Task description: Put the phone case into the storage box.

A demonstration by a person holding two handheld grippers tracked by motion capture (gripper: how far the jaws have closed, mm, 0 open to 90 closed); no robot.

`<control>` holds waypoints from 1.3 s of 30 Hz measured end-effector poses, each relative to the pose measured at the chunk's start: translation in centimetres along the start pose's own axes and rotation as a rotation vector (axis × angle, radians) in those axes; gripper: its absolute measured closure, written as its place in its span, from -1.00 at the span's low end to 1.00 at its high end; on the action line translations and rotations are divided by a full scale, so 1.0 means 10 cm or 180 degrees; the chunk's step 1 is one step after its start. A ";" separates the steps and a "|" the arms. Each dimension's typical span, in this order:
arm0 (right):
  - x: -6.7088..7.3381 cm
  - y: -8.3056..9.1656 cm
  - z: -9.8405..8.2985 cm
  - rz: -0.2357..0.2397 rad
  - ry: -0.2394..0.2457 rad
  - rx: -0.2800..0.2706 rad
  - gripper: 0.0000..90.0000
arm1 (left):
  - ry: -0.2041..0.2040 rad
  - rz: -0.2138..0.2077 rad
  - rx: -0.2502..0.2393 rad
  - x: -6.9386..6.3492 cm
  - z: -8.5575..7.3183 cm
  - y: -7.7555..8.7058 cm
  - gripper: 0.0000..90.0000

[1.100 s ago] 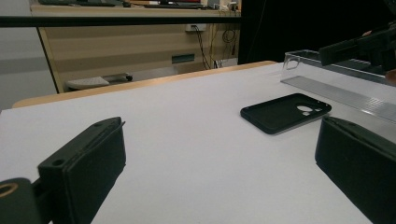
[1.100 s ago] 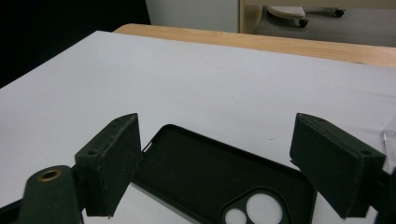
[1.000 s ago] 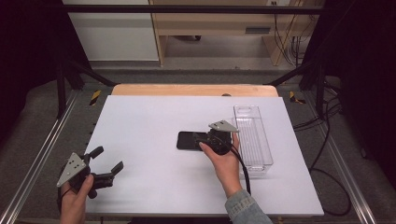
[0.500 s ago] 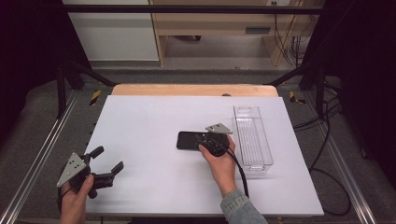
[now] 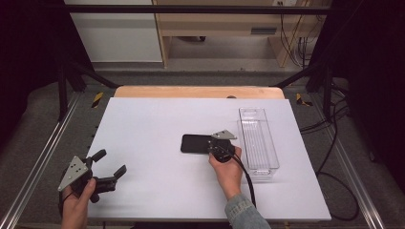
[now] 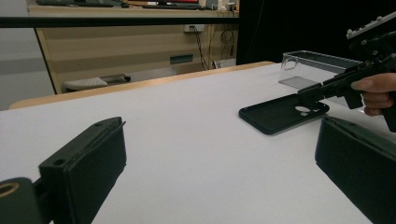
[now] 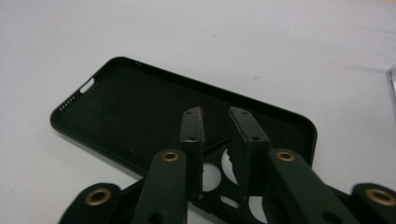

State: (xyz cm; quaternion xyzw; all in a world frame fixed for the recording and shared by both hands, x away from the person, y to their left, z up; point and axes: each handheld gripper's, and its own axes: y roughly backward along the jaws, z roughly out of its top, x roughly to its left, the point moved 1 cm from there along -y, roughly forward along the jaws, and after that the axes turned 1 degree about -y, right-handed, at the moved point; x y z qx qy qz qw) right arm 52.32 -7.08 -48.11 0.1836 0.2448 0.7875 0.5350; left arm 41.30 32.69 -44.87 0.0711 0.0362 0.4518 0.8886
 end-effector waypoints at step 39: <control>0.15 0.32 -0.34 0.0236 0.0213 0.0335 1.00 | -0.0033 -0.0050 0.0031 -0.04 0.00 -0.03 -0.95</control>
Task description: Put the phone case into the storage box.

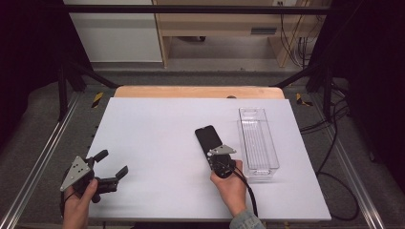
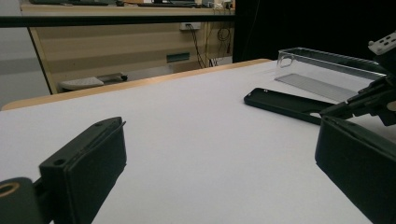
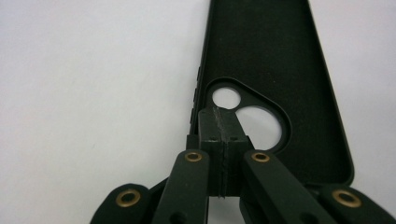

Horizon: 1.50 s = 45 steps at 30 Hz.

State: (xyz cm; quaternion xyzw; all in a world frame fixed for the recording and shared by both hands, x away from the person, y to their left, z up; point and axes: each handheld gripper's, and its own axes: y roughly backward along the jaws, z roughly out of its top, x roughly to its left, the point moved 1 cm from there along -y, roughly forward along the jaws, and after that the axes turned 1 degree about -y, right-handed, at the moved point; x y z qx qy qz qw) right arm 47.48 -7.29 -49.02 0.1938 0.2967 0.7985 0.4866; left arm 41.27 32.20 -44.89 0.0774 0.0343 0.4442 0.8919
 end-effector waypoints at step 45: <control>-0.11 0.93 -0.70 0.0827 0.0864 0.0416 1.00 | -0.0112 0.0024 0.0070 -0.09 0.00 -0.04 -0.95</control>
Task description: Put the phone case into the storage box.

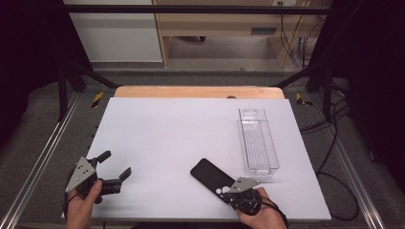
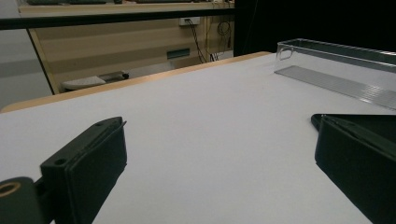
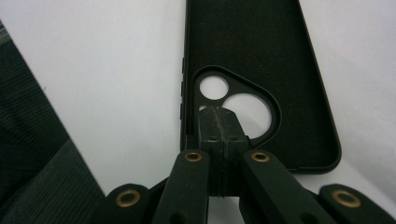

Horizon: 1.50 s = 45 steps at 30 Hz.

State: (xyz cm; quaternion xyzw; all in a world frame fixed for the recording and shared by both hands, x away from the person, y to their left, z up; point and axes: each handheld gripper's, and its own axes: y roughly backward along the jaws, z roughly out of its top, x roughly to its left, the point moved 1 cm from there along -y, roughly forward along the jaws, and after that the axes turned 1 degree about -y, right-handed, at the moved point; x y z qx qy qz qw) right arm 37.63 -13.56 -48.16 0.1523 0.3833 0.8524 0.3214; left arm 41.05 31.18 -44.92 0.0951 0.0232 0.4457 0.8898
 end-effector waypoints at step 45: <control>-0.14 -0.19 -0.01 -0.0226 -0.0251 -0.0190 -0.90 | -0.0134 -0.0150 -0.0052 -0.23 0.05 -0.04 -0.95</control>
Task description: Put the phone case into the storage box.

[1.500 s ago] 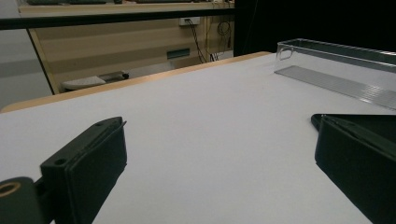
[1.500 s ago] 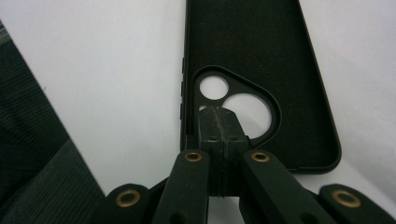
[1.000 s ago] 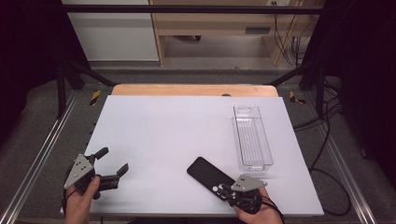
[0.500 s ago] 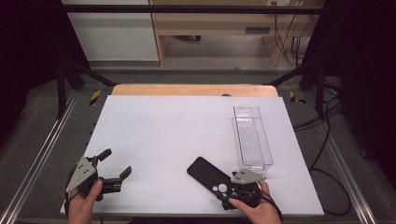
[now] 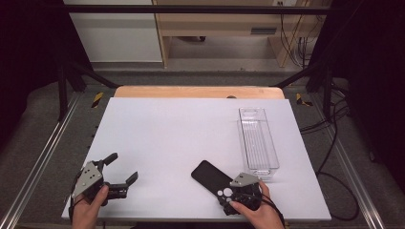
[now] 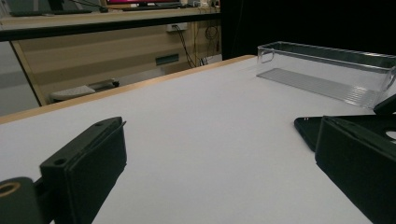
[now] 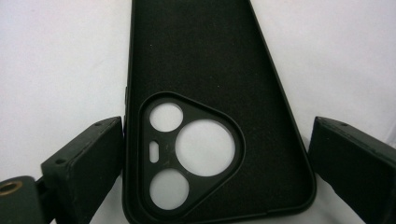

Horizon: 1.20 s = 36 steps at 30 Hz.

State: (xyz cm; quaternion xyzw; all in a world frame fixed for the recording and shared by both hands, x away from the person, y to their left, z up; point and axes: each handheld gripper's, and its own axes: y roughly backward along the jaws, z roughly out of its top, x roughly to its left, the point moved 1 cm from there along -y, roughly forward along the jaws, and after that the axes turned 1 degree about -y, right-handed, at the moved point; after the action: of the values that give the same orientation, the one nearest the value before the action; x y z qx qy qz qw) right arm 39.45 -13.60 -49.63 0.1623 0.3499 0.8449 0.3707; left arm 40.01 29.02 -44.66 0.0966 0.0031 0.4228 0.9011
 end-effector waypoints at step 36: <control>0.06 0.09 0.05 -0.0101 0.0099 0.0114 -0.63 | -0.0090 0.0032 0.0066 -0.06 0.01 -0.04 -0.95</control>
State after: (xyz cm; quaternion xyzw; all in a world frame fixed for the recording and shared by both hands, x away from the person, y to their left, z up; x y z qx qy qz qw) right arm 38.88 -13.36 -48.58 0.1501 0.3732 0.8349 0.3757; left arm 39.94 28.26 -44.73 0.1119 -0.0056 0.4258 0.8979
